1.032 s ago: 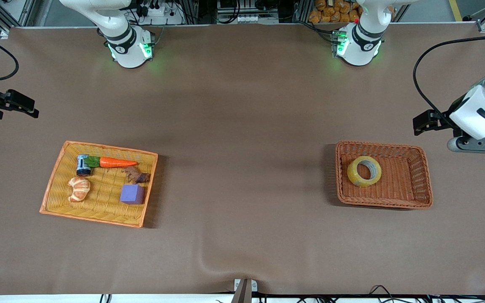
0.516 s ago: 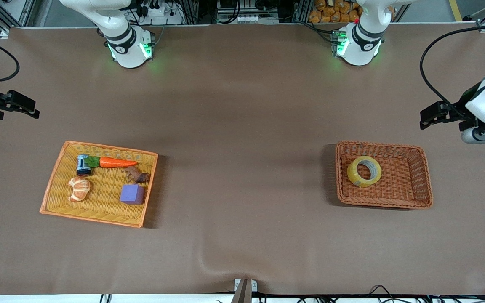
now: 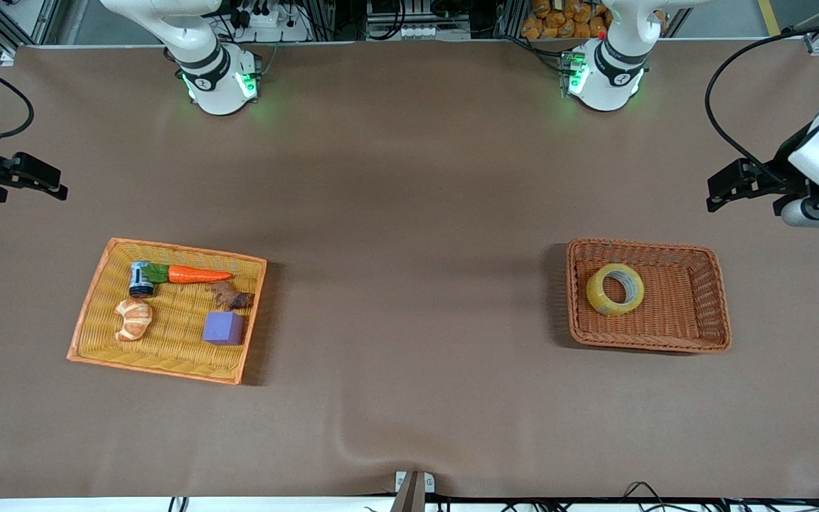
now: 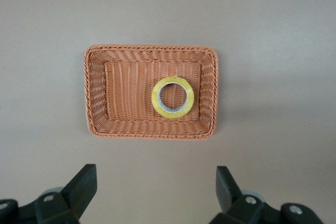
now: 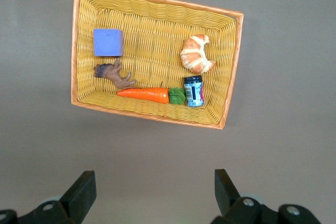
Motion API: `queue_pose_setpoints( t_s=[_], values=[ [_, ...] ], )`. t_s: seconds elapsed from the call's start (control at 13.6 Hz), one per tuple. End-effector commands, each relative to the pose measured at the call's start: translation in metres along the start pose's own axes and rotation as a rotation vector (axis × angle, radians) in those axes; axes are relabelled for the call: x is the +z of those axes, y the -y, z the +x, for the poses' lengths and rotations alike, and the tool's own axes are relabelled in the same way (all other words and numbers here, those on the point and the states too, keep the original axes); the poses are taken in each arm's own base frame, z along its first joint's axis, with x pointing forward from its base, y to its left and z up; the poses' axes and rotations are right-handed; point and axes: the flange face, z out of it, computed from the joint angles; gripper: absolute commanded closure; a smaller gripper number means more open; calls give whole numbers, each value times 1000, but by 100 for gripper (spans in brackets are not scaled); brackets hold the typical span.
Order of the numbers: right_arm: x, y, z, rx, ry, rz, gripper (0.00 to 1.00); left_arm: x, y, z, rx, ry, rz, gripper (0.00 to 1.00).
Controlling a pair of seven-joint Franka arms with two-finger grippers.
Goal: Transfer tape with both arms
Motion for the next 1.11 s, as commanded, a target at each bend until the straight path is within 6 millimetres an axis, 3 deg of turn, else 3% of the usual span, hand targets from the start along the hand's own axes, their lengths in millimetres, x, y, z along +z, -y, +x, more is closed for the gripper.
queue_pose_setpoints(
  t_s=[0.0, 0.15, 0.44, 0.59, 1.03],
  values=[
    [-1, 2, 1, -6, 6, -2, 0, -4, -10, -22, 0, -10, -3, 0],
    [-1, 2, 1, -6, 6, -2, 0, -4, -14, -31, -5, -9, 5, 0],
    [0, 3, 1, -12, 10, -2, 0, -4, -23, -28, 12, -8, 11, 0],
    [0, 3, 1, -12, 10, -2, 0, -3, -8, -24, -12, -7, 3, 0],
    [0, 3, 1, -12, 10, -2, 0, -1, 3, -22, -88, 3, -11, 0]
  ],
)
